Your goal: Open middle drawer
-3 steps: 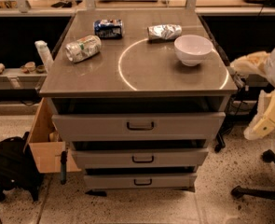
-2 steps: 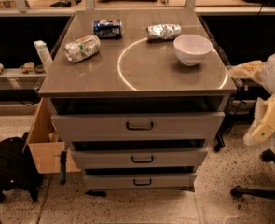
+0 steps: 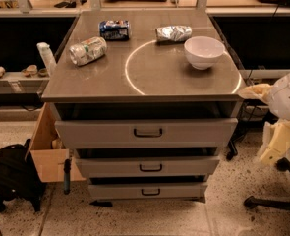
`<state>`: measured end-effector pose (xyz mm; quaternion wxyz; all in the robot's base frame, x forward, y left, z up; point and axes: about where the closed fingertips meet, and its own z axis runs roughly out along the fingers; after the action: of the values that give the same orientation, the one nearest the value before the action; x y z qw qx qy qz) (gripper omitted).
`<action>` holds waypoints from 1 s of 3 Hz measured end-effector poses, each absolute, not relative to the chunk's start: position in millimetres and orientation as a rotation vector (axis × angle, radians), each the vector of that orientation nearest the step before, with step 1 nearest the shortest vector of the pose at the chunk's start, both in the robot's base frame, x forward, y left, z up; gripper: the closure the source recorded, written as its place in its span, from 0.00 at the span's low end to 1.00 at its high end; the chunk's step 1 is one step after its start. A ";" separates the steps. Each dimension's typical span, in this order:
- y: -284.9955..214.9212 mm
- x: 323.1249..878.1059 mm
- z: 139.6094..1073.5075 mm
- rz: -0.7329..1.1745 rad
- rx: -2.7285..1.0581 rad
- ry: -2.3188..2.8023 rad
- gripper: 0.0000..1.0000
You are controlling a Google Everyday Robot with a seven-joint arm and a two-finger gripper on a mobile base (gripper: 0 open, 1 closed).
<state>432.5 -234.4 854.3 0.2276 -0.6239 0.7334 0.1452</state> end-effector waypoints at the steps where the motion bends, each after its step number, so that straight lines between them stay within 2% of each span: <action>1: -234.3 418.3 852.3 0.360 -1.714 2.035 0.00; 3: -233.9 369.2 854.6 0.295 -1.667 2.123 0.00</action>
Offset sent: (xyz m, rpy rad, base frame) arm -0.0725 -0.0007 0.0045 -0.0949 0.0055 -0.0908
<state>369.2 -233.9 854.6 0.2114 -0.6002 0.7641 0.1061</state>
